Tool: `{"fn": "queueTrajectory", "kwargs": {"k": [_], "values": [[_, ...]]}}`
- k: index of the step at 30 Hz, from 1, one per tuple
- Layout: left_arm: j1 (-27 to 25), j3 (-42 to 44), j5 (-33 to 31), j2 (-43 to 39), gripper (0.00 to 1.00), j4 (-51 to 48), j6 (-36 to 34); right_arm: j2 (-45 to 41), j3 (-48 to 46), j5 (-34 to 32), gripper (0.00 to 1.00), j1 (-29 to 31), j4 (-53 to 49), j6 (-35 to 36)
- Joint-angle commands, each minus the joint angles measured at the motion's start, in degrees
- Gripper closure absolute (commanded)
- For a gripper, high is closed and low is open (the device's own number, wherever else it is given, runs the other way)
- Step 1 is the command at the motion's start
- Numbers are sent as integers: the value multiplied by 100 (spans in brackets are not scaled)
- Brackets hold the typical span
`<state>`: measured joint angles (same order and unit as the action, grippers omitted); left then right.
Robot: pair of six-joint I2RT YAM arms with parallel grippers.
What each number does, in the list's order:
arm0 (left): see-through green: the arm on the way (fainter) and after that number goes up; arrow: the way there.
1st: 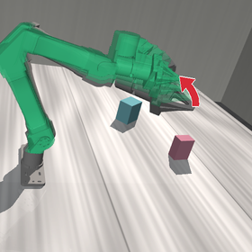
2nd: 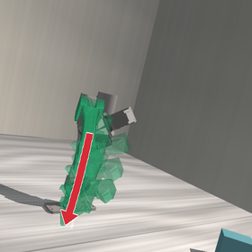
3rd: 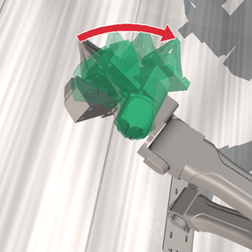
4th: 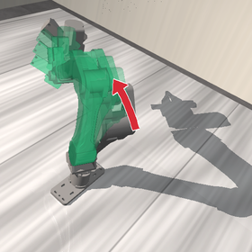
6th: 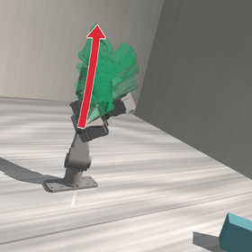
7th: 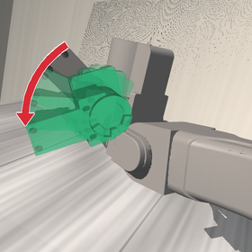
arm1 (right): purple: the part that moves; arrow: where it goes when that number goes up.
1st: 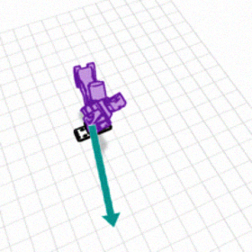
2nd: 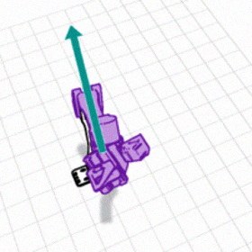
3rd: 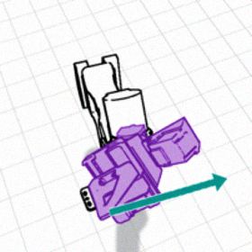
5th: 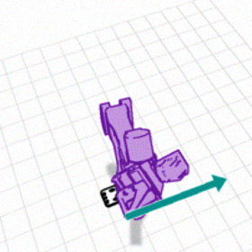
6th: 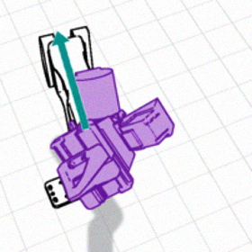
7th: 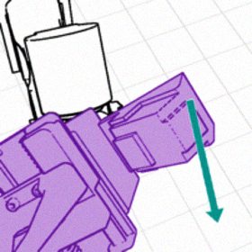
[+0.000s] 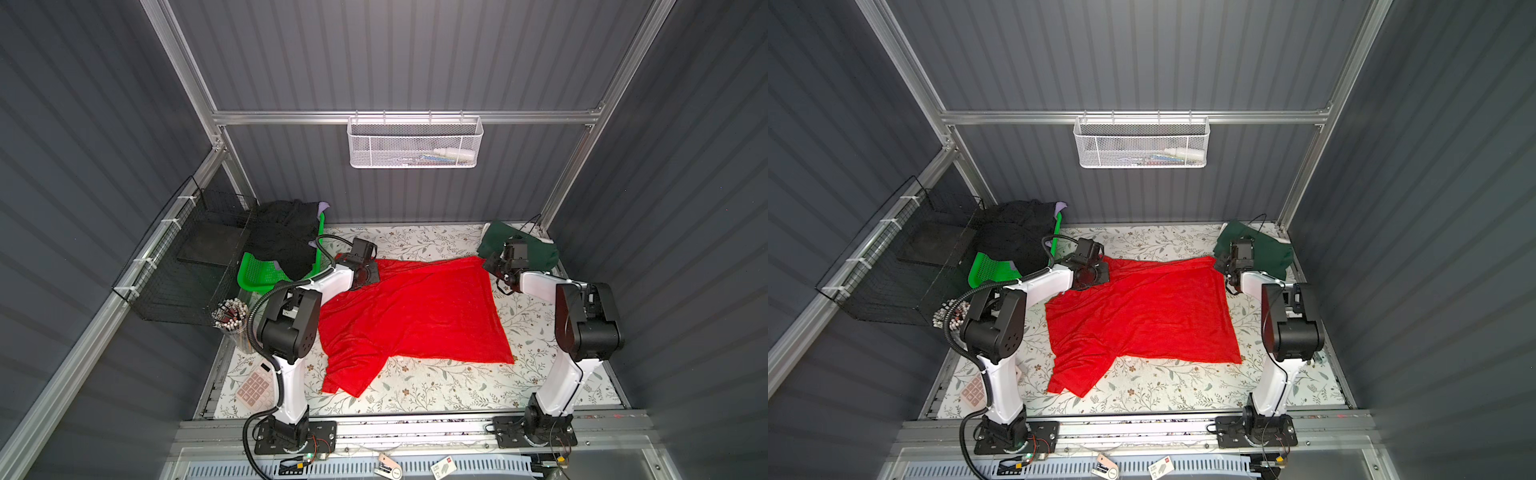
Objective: Fold and stack the t-shirts
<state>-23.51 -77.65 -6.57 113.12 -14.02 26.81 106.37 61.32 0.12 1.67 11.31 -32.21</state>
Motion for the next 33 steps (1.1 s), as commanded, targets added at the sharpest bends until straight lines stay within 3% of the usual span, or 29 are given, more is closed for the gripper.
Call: {"fn": "queueTrajectory", "kwargs": {"k": [1,12,15,17,19,21,23,28,31,33], "values": [[21,119,-252,-292,100,-167,104,-175,-243,-12,100,-79,313,-40],[22,67,-591,-142,100,-479,232,-353,-533,339,99,-245,266,-249],[22,99,-632,-159,100,-478,246,-397,-584,437,91,-255,199,-251],[22,128,-629,-170,100,-456,270,-448,-642,452,76,-257,126,-258],[22,160,-610,-197,100,-443,286,-504,-695,415,75,-273,11,-306],[22,206,-600,-228,87,-408,332,-581,-749,259,72,-286,-114,-368],[22,255,-562,-249,68,-390,356,-622,-736,156,72,-299,-285,-396],[22,267,-471,-268,54,-440,382,-463,-362,636,65,-290,-866,-327],[22,355,-390,-391,52,-393,397,-399,-270,777,64,-257,-1130,-446],[22,379,-412,-473,44,-430,405,-386,-253,770,59,-240,-1313,-488]]}}
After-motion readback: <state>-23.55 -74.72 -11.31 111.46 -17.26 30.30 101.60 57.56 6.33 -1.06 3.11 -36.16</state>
